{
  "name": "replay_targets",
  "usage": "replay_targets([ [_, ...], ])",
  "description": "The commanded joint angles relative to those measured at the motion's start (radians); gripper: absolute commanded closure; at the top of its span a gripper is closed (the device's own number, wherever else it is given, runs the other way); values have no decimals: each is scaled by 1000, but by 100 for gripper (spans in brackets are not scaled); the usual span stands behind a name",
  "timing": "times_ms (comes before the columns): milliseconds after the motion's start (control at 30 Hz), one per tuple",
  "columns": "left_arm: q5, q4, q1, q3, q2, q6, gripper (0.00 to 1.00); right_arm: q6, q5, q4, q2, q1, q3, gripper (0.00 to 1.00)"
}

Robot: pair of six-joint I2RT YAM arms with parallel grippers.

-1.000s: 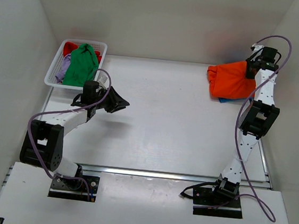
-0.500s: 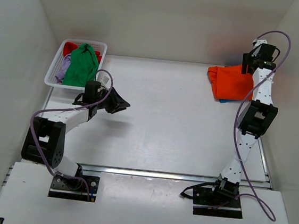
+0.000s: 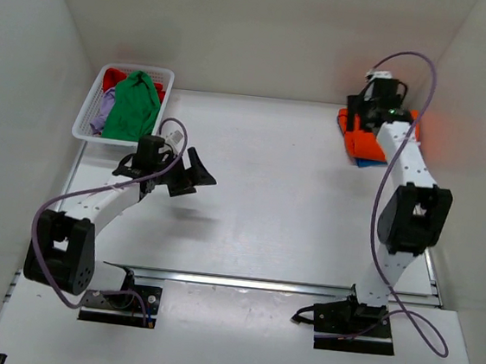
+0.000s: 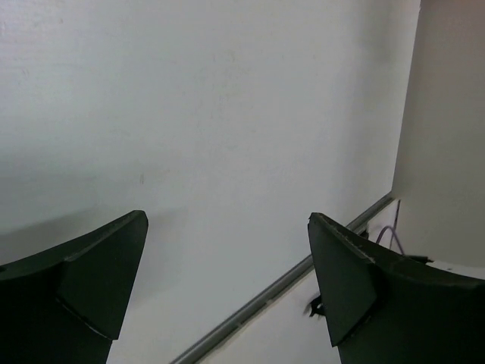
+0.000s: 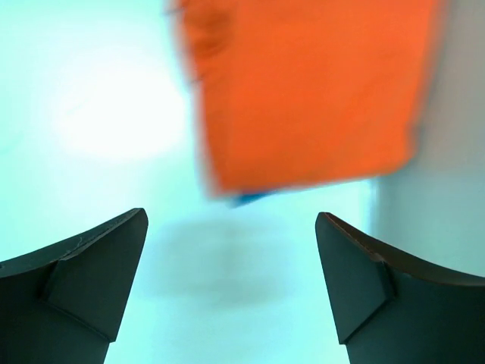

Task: Fold and stack the t-shirts
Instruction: Put the neatly folded tshirt into the corner of the board with the right arm

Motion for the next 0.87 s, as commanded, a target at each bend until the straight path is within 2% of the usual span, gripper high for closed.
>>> replay_targets([
  [0,-14,-185,-25,-8,-104,123,1,82,35,42,-239,146,-312,10],
  [133,-40,-319,-39,-34,-231,202,1,172,-52,99,-534,217,-691,10],
  [233,-63,-360,-36,-76,-357,224,2,200,-74,93,-726,226,-860,10],
  [333,-74,-362,-27,-145,-492,227,1,213,-138,50,-891,176,-994,10],
  [433,-81,-365,-33,-167,-541,224,2,193,-164,41,-1021,99,-1097,11],
  [567,-130,-414,-50,-163,-567,244,1,156,-229,-22,-1087,0,-1137,11],
  [833,-258,-555,-57,-118,-508,321,1,124,-201,-97,-1118,-7,-1203,12],
])
